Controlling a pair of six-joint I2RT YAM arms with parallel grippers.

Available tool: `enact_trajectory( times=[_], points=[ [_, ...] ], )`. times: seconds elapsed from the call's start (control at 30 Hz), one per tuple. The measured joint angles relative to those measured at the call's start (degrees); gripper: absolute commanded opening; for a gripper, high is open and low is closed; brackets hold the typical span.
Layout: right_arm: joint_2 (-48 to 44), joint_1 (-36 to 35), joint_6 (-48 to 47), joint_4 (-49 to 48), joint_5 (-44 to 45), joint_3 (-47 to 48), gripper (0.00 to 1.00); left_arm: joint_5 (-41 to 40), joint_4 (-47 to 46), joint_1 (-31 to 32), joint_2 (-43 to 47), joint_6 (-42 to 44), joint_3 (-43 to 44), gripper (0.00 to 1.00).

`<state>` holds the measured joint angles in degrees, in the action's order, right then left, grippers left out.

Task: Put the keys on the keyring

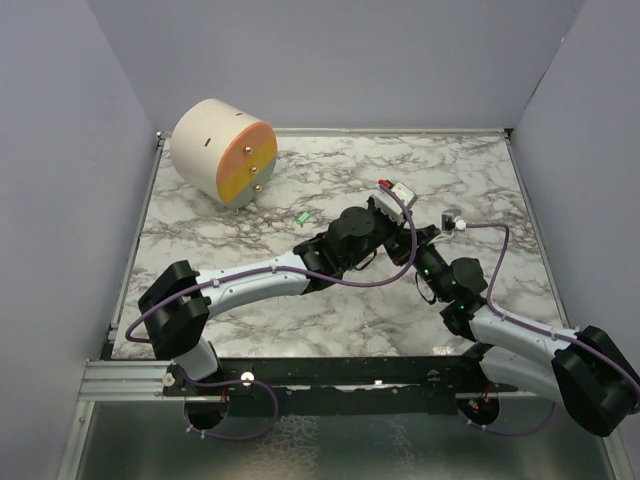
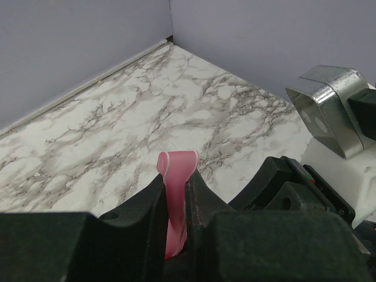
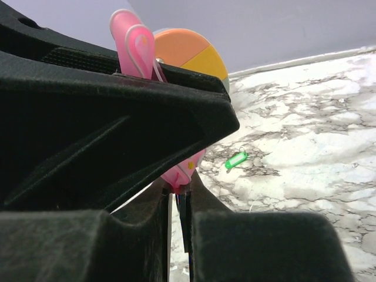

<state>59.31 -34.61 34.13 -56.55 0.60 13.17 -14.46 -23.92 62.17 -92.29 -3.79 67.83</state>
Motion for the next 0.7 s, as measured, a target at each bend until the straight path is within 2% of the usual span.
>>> enact_trajectory(
  times=[0.07,0.4,0.43,0.7],
  points=[
    [-0.1,-0.1,-0.1,0.7,0.2,0.3,0.01,0.0,0.0,0.0,0.0,0.0,0.0,0.23],
    [-1.4,0.0,-1.0,11.1,5.1,3.1,0.01,-3.4,-0.6,-0.4,0.4,0.8,0.0,0.94],
    [-1.5,0.0,-1.0,12.0,5.6,3.4,0.01,-4.1,-0.6,-0.4,0.5,0.9,0.0,0.99],
    [-2.5,-0.1,-1.4,20.3,8.8,6.3,0.01,-13.5,0.0,0.2,5.1,3.7,-2.0,0.99]
  ],
)
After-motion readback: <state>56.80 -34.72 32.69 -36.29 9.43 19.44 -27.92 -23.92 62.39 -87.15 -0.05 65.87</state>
